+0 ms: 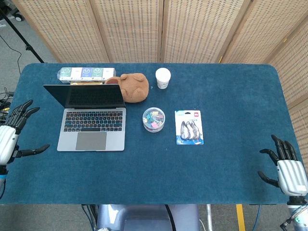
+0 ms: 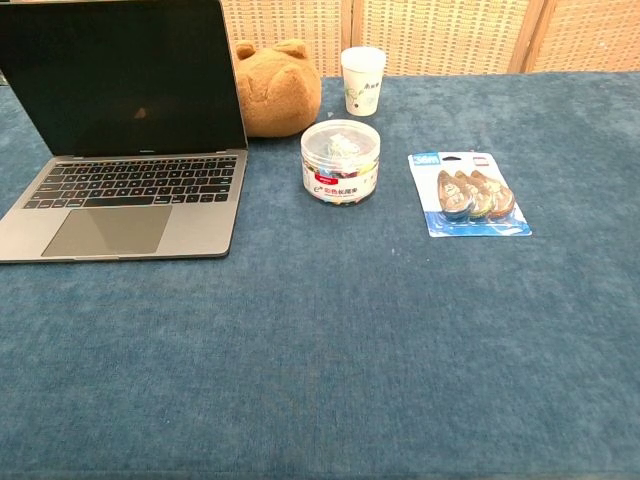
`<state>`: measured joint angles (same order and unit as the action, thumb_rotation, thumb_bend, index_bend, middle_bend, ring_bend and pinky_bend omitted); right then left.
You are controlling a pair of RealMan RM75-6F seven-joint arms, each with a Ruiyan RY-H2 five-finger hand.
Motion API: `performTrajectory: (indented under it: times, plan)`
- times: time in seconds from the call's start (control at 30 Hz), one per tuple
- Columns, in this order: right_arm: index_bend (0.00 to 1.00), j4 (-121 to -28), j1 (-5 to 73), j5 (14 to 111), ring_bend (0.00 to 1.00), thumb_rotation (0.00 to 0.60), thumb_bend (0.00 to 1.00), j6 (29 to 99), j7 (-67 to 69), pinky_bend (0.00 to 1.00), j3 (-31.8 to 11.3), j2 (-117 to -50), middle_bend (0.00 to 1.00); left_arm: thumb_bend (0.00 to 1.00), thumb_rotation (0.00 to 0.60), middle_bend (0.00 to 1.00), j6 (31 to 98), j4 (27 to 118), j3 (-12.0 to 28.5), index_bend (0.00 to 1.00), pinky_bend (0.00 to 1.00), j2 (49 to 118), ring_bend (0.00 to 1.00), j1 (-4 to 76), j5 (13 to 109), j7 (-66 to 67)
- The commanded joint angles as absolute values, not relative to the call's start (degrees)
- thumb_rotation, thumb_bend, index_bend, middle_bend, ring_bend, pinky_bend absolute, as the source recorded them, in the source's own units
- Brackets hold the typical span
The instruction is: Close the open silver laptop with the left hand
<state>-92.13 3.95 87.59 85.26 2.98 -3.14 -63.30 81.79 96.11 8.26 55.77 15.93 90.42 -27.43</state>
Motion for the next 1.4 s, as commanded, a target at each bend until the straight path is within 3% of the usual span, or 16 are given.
performTrajectory:
  times: [0.03, 0.23, 0.6, 1.0, 1.4]
  plan:
    - [0.31, -92.17, 4.02, 87.87, 0.00, 0.600, 0.23, 85.18, 2.92, 0.00, -2.98, -63.32, 0.00, 0.00, 0.600, 0.00, 70.41, 98.61, 10.38, 0.14, 0.03, 48.45, 0.01, 21.65, 86.13, -37.09]
    - [0.31, -92.09, 4.11, 87.81, 0.00, 0.600, 0.23, 85.02, 2.95, 0.00, -2.99, -63.39, 0.00, 0.00, 0.600, 0.00, 61.30, 97.09, 11.38, 0.14, 0.03, 43.46, 0.01, 25.99, 83.23, -40.29]
    - [0.31, -92.13, 4.36, 87.95, 0.00, 0.600, 0.23, 84.59, 2.64, 0.00, -2.82, -63.56, 0.00, 0.00, 0.600, 0.00, 48.16, 88.71, 12.43, 0.14, 0.03, 44.24, 0.01, 33.72, 78.33, -34.91]
    - [0.31, -91.92, 4.45, 87.93, 0.00, 0.600, 0.23, 84.44, 2.87, 0.00, -2.75, -63.60, 0.00, 0.00, 0.600, 0.00, 41.91, 80.57, 11.54, 0.14, 0.03, 49.05, 0.01, 39.57, 83.20, -40.61]
    - [0.31, -91.55, 4.78, 87.70, 0.00, 0.600, 0.23, 83.80, 3.40, 0.00, -2.75, -63.67, 0.00, 0.00, 0.600, 0.00, 37.58, 71.56, 10.70, 0.14, 0.03, 57.26, 0.01, 45.12, 82.86, -37.97]
